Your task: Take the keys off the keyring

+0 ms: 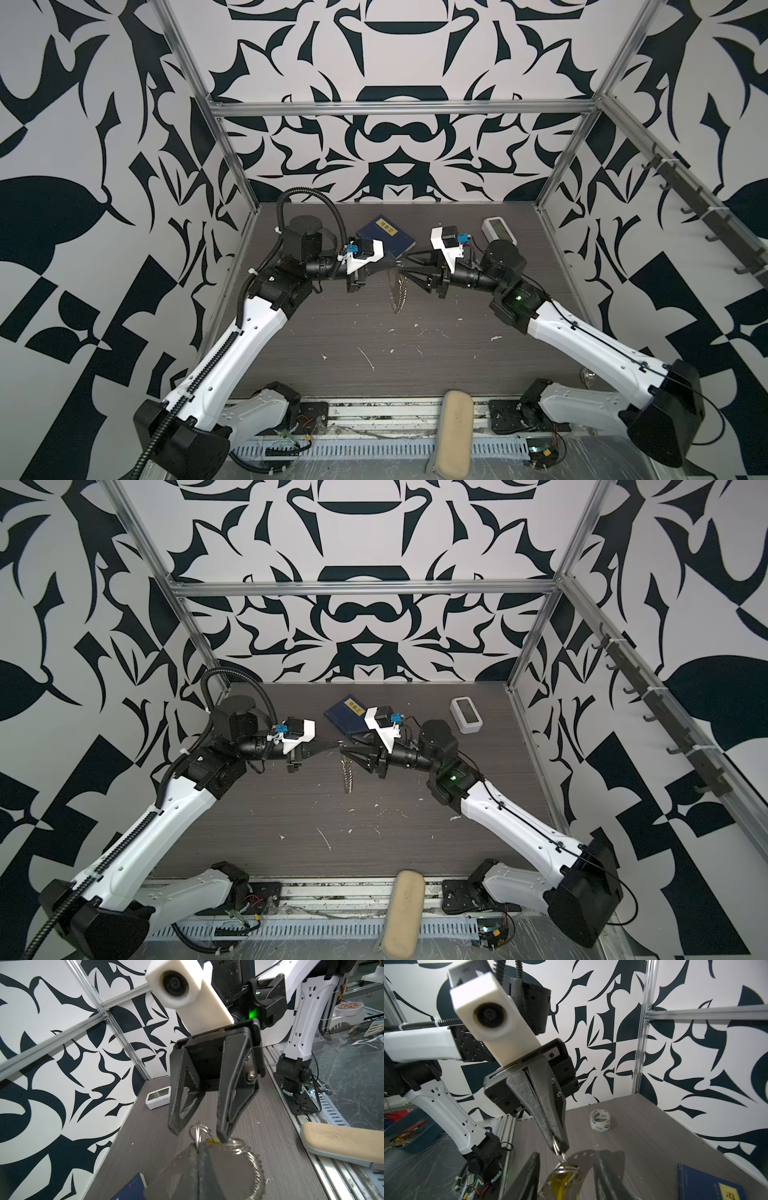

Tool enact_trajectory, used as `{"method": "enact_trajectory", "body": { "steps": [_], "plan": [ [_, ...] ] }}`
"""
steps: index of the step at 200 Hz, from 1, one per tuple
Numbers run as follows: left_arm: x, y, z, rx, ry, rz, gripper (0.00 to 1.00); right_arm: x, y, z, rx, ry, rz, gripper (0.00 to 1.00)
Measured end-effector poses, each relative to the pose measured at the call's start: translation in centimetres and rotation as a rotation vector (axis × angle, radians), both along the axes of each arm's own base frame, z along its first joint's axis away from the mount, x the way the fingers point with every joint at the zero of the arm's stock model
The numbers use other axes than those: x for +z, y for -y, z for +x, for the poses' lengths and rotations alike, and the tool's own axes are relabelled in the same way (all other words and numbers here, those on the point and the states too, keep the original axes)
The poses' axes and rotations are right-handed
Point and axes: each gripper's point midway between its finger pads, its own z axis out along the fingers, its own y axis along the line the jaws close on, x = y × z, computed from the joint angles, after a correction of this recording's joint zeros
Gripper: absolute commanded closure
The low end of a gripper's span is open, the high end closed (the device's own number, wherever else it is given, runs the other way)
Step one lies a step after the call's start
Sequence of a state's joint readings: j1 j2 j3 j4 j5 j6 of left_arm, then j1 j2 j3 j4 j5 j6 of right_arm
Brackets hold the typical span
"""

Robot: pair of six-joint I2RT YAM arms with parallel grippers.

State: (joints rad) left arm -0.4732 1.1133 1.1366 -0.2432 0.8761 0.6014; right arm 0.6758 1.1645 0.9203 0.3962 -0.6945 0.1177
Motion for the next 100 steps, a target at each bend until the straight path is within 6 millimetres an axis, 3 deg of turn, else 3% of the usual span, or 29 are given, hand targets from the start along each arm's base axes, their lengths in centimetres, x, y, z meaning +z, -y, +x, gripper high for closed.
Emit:
{"method": "enact_trajectory", "body": {
  "steps": [100],
  "plan": [
    [0.03,-0.07,0.07,0.008,-0.004,0.0,1.0,-0.62,-0.3,-0.05,0.015,-0.008,-0.015,0.84]
  ]
}}
